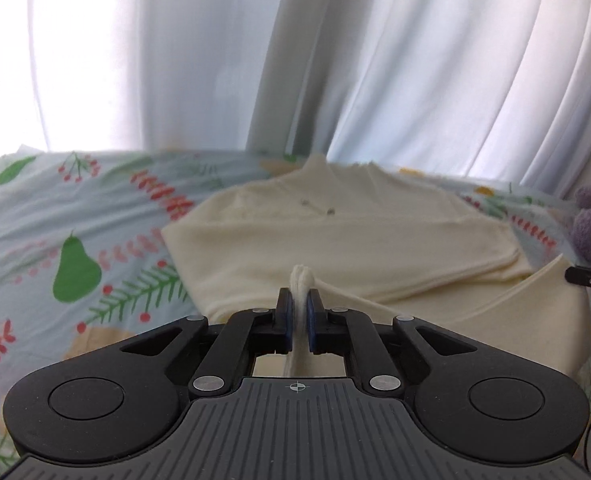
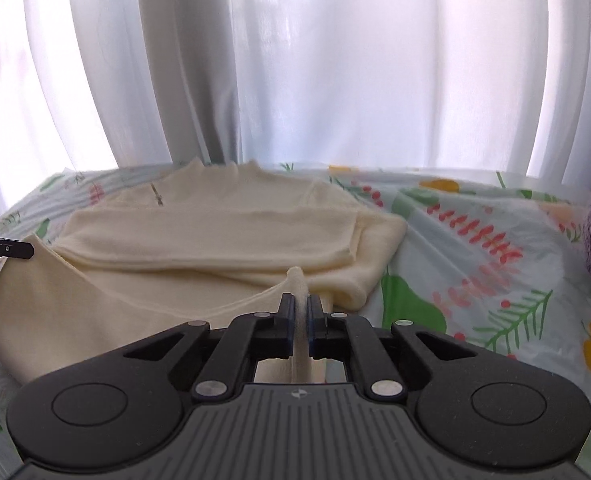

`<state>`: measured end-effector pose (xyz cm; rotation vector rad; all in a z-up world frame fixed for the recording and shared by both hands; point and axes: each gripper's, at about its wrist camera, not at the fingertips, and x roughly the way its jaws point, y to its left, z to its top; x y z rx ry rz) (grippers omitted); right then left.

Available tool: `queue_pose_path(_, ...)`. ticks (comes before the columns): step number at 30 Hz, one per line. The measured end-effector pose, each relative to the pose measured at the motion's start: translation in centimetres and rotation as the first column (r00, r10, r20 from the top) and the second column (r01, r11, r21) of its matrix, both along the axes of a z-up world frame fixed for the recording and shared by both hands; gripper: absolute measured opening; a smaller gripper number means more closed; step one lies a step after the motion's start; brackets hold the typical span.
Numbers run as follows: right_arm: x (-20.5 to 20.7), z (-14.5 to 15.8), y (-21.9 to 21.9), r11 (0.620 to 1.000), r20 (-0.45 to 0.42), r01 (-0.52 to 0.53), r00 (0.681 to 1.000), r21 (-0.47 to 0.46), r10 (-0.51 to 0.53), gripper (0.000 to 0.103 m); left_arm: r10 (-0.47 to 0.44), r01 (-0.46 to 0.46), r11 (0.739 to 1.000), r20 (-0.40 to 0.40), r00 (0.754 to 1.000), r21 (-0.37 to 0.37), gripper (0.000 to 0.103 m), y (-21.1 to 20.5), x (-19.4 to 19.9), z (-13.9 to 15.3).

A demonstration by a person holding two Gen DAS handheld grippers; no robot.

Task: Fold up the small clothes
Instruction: 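Grasp the hem with both grippers and lift it toward the collar, then carry the held hem over the collar with both grippers and release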

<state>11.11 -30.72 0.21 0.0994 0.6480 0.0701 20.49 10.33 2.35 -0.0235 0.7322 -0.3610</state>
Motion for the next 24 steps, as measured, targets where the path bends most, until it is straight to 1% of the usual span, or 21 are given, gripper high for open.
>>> queue_pose_path(3, 2.0, 1.6, -0.1, 1.0, 0.061, 0.017, 0.998, -0.02, -0.016, 0.006, 0.042, -0.043, 0.999, 0.079, 0.996, 0.008, 0.009, -0.1, 2.4, 1.4)
queue_pose_path(4, 2.8, 1.7, -0.2, 0.999, 0.072, 0.028, 0.997, -0.031, -0.026, 0.006, 0.063, -0.065, 0.998, 0.089, 0.994, 0.014, 0.009, -0.2, 3.5, 1.3)
queue_pose_path(6, 5.2, 1.2, -0.4, 0.997, 0.077, 0.06, 0.995, -0.044, -0.057, 0.006, 0.095, -0.097, 0.995, 0.078, 0.992, 0.027, 0.009, -0.5, 5.8, 0.4)
queue_pose_path(8, 7.8, 0.1, -0.7, 0.995, 0.053, 0.089, 0.995, -0.041, -0.087, 0.006, 0.129, -0.131, 0.99, 0.023, 0.991, 0.054, 0.009, -1.1, 8.5, -1.6)
queue_pose_path(9, 8.9, -0.6, -0.8, 0.995, 0.031, 0.092, 0.995, -0.036, -0.091, 0.006, 0.138, -0.137, 0.989, -0.014, 0.99, 0.056, 0.009, -1.3, 9.5, -2.6)
queue_pose_path(11, 10.4, -2.0, -0.8, 0.997, -0.02, 0.075, 0.997, -0.027, -0.075, 0.007, 0.128, -0.122, 0.991, -0.103, 0.986, 0.062, 0.01, -1.7, 10.6, -4.6)
queue_pose_path(12, 10.9, -2.7, -0.7, 0.997, -0.049, 0.07, 0.996, -0.034, -0.072, 0.007, 0.1, -0.094, 0.994, -0.124, 0.987, 0.053, 0.01, -1.9, 10.5, -5.1)
queue_pose_path(13, 11.1, -3.2, -0.7, 0.997, -0.063, 0.066, 0.996, -0.044, -0.068, 0.008, 0.062, -0.057, 0.997, -0.123, 0.99, 0.046, 0.019, -2.1, 10.0, -5.5)
queue_pose_path(14, 11.2, -3.5, -0.7, 0.998, -0.074, 0.053, 0.996, -0.045, -0.056, 0.009, 0.033, -0.028, 0.999, -0.109, 0.993, 0.044, 0.031, -2.2, 9.5, -5.5)
queue_pose_path(15, 11.2, -3.8, -0.8, 0.999, -0.089, 0.034, 0.995, -0.039, -0.038, 0.01, 0.003, 0.003, 0.998, -0.092, 0.996, 0.056, 0.038, -2.4, 8.7, -5.6)
queue_pose_path(16, 11.0, -4.0, -0.8, 0.999, -0.1, 0.024, 0.995, -0.036, -0.028, 0.014, -0.017, 0.023, 0.998, -0.079, 0.997, 0.067, 0.046, -2.5, 8.2, -5.6)
queue_pose_path(18, 10.7, -4.2, -0.8, 0.999, -0.108, 0.006, 0.994, -0.045, -0.01, 0.016, -0.055, 0.061, 0.994, -0.068, 0.996, 0.093, 0.047, -2.9, 7.6, -6.0)
queue_pose_path(19, 10.6, -4.2, -0.7, 0.999, -0.108, -0.004, 0.994, -0.053, -0.002, 0.017, -0.054, 0.062, 0.992, -0.075, 0.996, 0.112, 0.046, -3.0, 7.8, -6.2)
queue_pose_path(20, 10.6, -4.2, -0.6, 0.998, -0.109, -0.011, 0.994, -0.058, 0.004, 0.017, -0.037, 0.049, 0.99, -0.087, 0.995, 0.133, 0.042, -3.0, 8.1, -6.6)
queue_pose_path(21, 10.5, -4.2, -0.5, 0.998, -0.108, -0.02, 0.994, -0.066, 0.012, 0.017, -0.015, 0.031, 0.989, -0.107, 0.994, 0.144, 0.041, -2.9, 8.4, -6.9)
queue_pose_path(22, 10.6, -4.2, -0.3, 0.997, -0.11, -0.03, 0.994, -0.073, 0.022, 0.017, 0.002, 0.015, 0.991, -0.121, 0.993, 0.136, 0.034, -2.7, 8.7, -7.1)
queue_pose_path(24, 10.6, -4.1, 0.2, 0.993, -0.108, -0.046, 0.994, -0.106, 0.034, 0.017, 0.014, -0.002, 0.995, -0.128, 0.992, 0.096, 0.02, -2.3, 8.8, -6.8)
